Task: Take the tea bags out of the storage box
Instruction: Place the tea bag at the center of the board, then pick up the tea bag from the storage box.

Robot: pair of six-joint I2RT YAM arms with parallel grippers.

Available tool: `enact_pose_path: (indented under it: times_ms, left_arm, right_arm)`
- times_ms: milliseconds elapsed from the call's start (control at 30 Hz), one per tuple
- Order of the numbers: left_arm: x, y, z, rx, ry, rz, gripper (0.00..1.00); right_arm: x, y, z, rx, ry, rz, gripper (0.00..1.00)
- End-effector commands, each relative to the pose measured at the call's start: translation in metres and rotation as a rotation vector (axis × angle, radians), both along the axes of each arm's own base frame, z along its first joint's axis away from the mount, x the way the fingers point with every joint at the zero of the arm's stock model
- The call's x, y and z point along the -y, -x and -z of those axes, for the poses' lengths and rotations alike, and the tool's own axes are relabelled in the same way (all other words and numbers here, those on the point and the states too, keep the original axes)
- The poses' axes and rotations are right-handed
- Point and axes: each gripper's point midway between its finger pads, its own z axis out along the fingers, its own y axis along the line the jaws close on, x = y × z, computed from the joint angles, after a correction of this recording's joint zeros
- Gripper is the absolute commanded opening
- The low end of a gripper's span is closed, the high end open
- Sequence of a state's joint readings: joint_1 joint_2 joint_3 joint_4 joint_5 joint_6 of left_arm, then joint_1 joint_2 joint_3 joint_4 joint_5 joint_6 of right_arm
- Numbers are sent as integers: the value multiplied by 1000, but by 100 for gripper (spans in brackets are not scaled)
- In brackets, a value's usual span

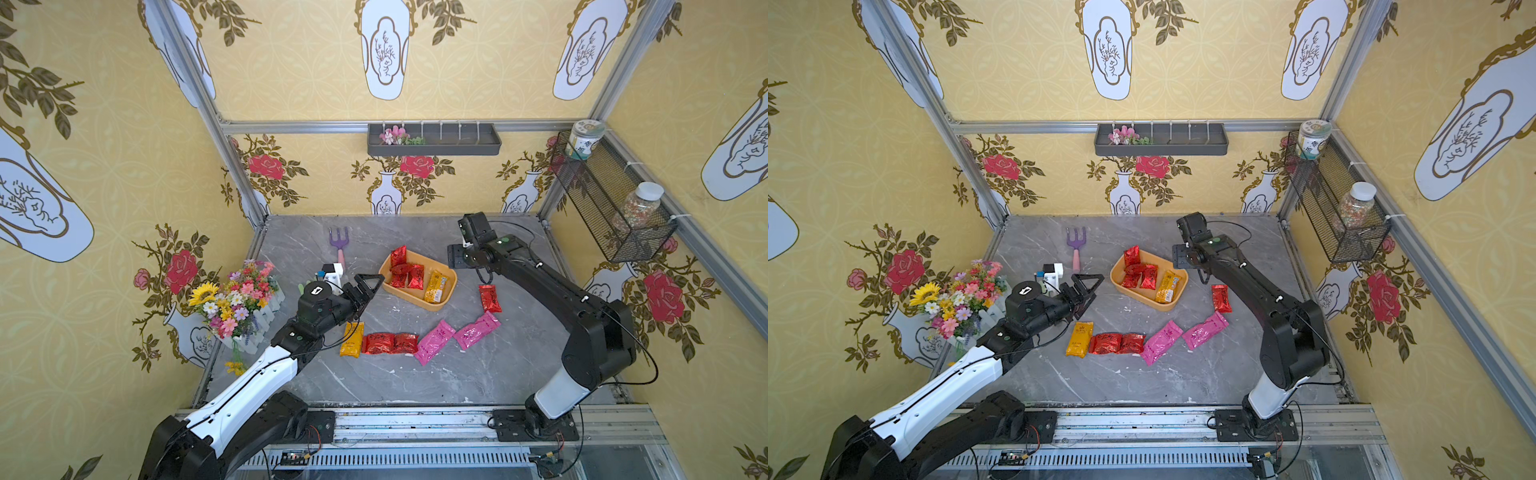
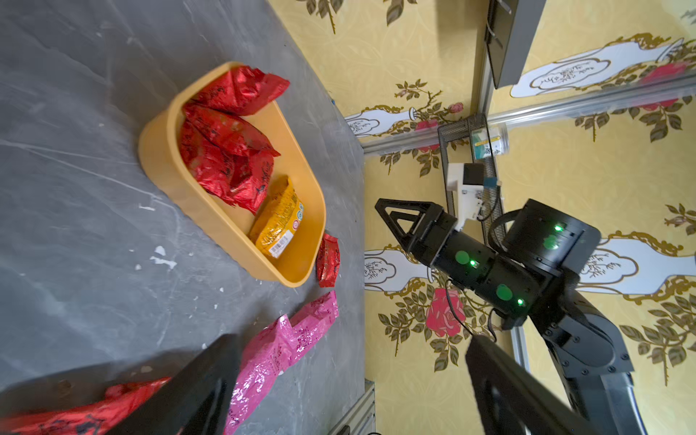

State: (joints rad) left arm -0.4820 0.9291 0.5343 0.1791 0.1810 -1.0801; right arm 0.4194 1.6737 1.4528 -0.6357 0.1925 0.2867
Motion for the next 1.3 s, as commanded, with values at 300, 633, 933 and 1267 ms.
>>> enact_pose_path:
  times_ms: [300, 633, 933, 1267]
  left_arm:
    - [-29, 13, 20, -52, -35, -48, 99]
    - [-42, 30, 37, -84, -26, -85, 100]
    - [-45, 36, 37, -92, -26, -85, 100]
    - [-42, 35, 34, -95, -29, -70, 100]
  right_arm:
    - [-112, -14, 8, -35, -112, -176, 67]
    - [-163, -50, 24, -45, -143, -232, 75]
    - [-166, -72, 57, -41, 42, -275, 89]
    - [-173, -85, 80, -21, 113, -316, 89]
